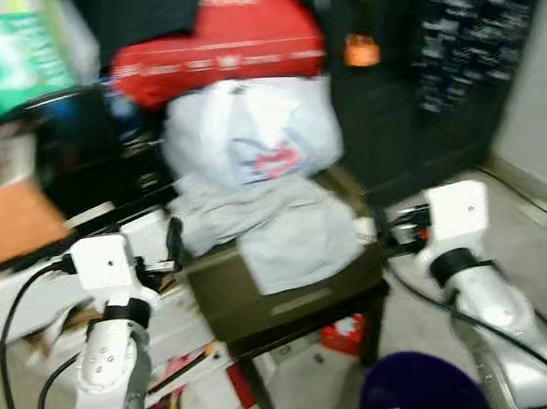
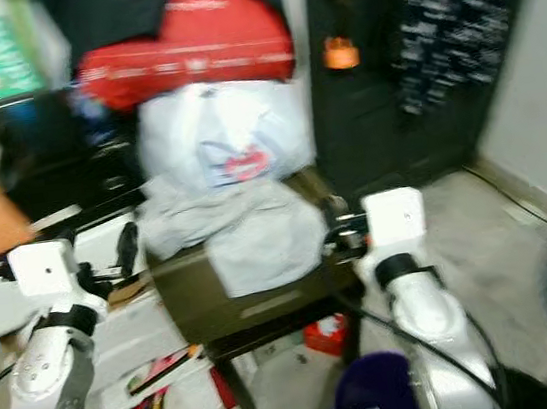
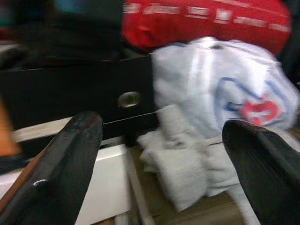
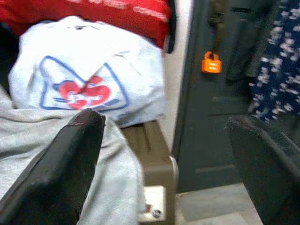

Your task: Clean up the room

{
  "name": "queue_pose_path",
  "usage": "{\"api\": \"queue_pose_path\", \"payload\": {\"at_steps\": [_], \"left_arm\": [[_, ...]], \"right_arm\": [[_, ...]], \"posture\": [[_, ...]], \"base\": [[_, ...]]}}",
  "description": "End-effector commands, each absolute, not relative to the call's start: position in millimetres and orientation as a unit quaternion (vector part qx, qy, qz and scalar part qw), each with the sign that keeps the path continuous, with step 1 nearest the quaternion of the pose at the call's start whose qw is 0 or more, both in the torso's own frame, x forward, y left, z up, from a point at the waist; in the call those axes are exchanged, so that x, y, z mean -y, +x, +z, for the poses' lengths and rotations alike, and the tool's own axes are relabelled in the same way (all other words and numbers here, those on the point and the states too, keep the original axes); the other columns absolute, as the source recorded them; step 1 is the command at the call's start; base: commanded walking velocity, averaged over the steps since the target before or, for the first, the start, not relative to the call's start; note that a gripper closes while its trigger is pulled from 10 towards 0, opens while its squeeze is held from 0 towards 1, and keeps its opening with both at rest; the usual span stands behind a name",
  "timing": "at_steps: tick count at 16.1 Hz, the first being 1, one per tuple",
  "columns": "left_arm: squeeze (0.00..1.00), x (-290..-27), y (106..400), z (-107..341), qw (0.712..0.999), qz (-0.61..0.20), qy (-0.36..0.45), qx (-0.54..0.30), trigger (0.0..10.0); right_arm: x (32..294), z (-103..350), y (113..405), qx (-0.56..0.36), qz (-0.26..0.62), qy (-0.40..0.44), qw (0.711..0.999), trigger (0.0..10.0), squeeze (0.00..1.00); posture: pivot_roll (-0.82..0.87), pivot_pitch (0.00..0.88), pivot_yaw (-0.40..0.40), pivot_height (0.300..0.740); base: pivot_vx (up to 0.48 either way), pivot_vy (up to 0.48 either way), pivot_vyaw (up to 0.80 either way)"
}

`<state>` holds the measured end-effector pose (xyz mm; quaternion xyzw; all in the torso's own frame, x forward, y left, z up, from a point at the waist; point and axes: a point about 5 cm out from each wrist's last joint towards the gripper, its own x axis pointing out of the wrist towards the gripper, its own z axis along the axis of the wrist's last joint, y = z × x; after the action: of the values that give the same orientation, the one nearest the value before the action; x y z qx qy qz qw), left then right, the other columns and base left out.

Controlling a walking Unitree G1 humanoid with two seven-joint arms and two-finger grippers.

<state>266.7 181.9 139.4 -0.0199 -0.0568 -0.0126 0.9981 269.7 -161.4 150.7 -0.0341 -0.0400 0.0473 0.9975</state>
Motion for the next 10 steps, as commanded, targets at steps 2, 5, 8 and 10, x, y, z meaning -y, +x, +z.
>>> {"api": "queue_pose_path", "payload": {"at_steps": [2,5,8,10], "left_arm": [[0.00,-189.8,266.9,139.9,0.998,0.010,-0.008,0.057,10.0],[0.00,-190.5,267.1,138.5,0.998,0.019,-0.013,0.050,10.0],[0.00,-190.9,266.6,138.2,0.998,0.014,-0.003,0.055,10.0],[0.00,-190.9,267.2,137.8,0.998,0.013,-0.001,0.053,10.0]], "right_arm": [[151.7,151.8,271.6,0.043,0.063,-0.026,0.997,10.0,0.00],[151.3,152.0,272.6,0.043,0.066,-0.026,0.997,10.0,0.00],[150.7,152.2,273.6,0.044,0.068,-0.026,0.996,10.0,0.00],[149.5,152.1,274.5,0.044,0.071,-0.027,0.996,10.0,0.00]], "posture": [[-0.12,0.000,0.030,0.740],[-0.12,0.000,0.029,0.740],[-0.11,0.000,0.028,0.740],[-0.11,0.000,0.025,0.740]], "base": [[0.000,0.000,0.80],[0.000,0.000,0.80],[0.000,0.000,0.80],[0.000,0.000,0.80]]}}
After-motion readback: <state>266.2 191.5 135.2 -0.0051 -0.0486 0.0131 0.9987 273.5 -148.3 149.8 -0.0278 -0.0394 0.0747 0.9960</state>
